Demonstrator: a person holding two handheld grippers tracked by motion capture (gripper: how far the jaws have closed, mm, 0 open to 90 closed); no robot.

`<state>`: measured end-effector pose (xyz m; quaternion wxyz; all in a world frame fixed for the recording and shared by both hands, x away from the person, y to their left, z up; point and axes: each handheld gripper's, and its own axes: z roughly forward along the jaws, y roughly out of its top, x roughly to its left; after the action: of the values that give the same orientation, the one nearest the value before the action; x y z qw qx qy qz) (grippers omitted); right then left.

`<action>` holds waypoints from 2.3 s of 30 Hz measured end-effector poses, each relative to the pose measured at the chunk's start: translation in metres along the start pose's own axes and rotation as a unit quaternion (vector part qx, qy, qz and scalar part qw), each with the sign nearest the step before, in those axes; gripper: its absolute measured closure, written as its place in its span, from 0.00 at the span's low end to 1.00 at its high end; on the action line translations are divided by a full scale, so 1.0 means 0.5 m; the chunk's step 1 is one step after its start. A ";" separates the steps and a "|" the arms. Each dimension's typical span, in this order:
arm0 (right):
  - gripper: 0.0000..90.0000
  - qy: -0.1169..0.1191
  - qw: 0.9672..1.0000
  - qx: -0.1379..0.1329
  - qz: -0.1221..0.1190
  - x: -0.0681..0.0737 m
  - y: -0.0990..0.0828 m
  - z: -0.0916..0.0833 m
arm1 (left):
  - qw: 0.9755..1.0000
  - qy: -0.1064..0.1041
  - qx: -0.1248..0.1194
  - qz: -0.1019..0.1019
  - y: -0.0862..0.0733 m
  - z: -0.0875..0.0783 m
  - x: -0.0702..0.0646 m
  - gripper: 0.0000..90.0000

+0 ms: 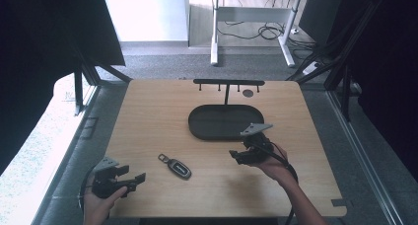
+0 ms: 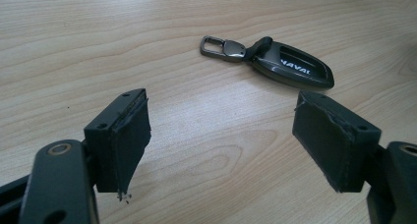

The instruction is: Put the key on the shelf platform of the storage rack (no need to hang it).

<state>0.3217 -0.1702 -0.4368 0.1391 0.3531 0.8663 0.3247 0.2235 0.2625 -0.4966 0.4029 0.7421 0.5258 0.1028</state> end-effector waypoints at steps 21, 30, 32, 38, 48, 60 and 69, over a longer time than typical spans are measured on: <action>0.36 0.038 0.996 0.043 -0.066 0.077 0.098 0.058 | 1.000 -0.002 0.002 0.001 -0.001 0.002 -0.001 0.25; 0.36 0.045 0.993 0.062 -0.089 0.105 0.125 0.086 | 1.000 -0.002 0.003 -0.001 -0.001 0.003 -0.001 0.25; 0.37 0.049 0.993 0.065 -0.091 0.112 0.131 0.091 | 1.000 -0.002 0.002 0.001 -0.001 0.002 -0.001 0.25; 0.37 0.056 0.991 0.074 -0.101 0.130 0.146 0.111 | 1.000 -0.002 0.002 0.001 -0.001 0.003 -0.001 0.25; 0.37 0.064 0.988 0.087 -0.111 0.158 0.163 0.138 | 1.000 -0.004 0.001 0.001 0.000 0.000 -0.001 0.25; 0.37 0.082 0.983 0.108 -0.124 0.191 0.169 0.176 | 1.000 -0.005 0.001 0.001 -0.001 0.001 0.000 0.25; 0.36 0.092 0.981 0.115 -0.124 0.208 0.174 0.197 | 1.000 -0.006 0.003 0.001 -0.001 0.002 0.000 0.25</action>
<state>0.3393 -0.0046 -0.4544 0.0568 0.2250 0.9441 0.2340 0.2236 0.2622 -0.4977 0.4039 0.7443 0.5228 0.0978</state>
